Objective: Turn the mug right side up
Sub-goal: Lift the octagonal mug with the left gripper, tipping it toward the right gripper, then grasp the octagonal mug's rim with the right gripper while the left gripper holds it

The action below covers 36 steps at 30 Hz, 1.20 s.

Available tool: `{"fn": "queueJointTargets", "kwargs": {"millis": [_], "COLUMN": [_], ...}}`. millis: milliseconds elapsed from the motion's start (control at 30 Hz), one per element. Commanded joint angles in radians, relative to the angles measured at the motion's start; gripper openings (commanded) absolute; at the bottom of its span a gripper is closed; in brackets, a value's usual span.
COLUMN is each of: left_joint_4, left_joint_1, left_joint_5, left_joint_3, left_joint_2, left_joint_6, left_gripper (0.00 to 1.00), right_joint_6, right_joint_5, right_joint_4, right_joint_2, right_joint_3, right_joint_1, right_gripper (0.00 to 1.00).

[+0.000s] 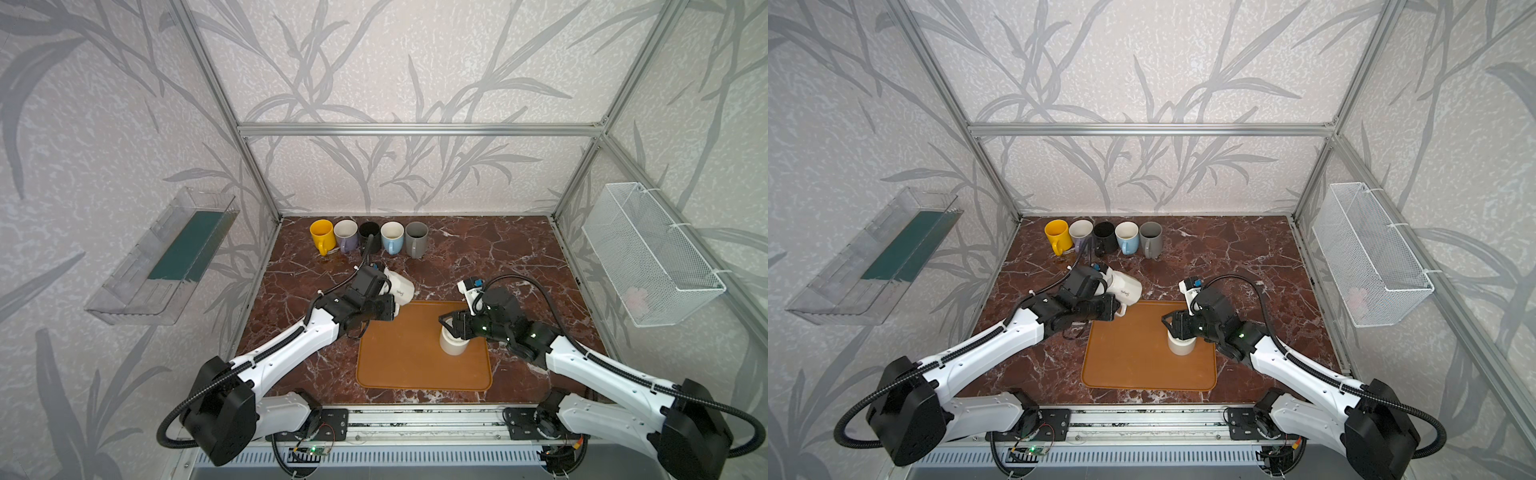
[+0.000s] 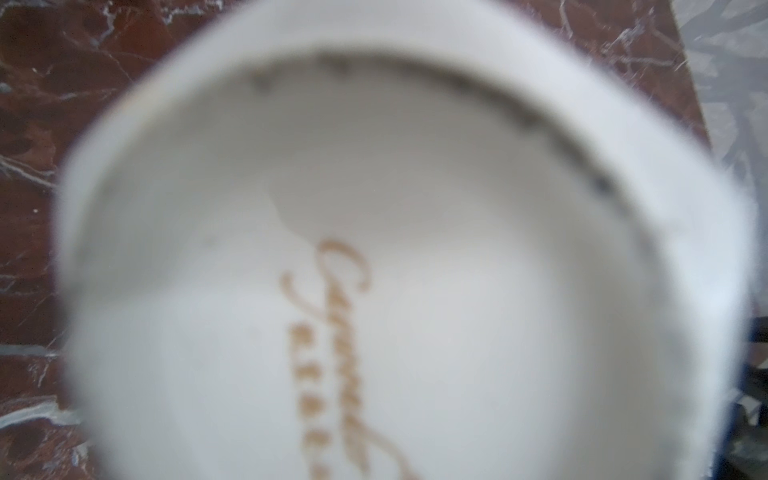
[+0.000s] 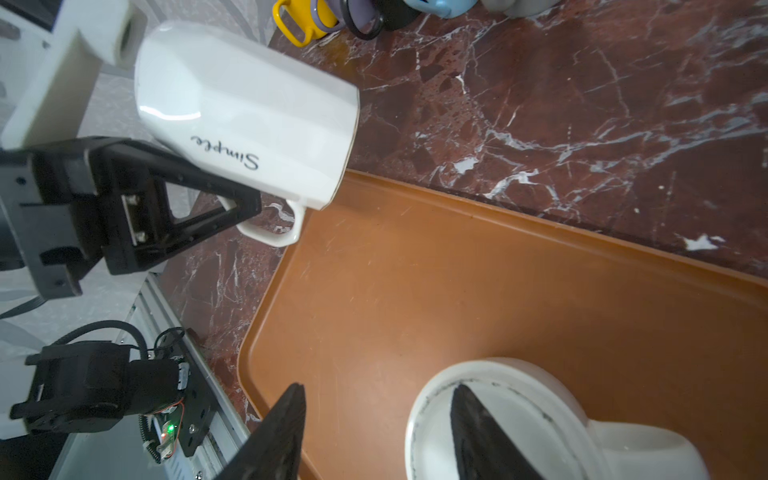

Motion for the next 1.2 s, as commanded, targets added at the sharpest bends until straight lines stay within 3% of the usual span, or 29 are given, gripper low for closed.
{"fn": "queueJointTargets", "kwargs": {"millis": [0, 633, 833, 1167], "left_joint_4": [0.188, 0.852, 1.099, 1.298], "left_joint_1": [0.029, 0.145, 0.166, 0.169], "left_joint_5": [0.113, 0.533, 0.616, 0.673], "left_joint_3": [0.018, -0.18, -0.232, -0.27], "left_joint_2": [-0.063, -0.129, -0.107, -0.072], "left_joint_6": [-0.021, -0.328, -0.446, -0.533], "left_gripper": [0.0, 0.0, 0.0, 0.0], "right_joint_6": [0.041, 0.184, 0.222, 0.29], "right_joint_5": [-0.055, -0.173, -0.197, -0.229], "right_joint_4": [0.163, 0.629, 0.703, 0.854], "right_joint_2": [0.024, 0.158, 0.166, 0.228], "right_joint_3": [-0.019, 0.01, 0.024, 0.073], "right_joint_1": [0.013, 0.014, -0.008, -0.037], "right_gripper": [0.57, 0.57, 0.56, 0.52]}}
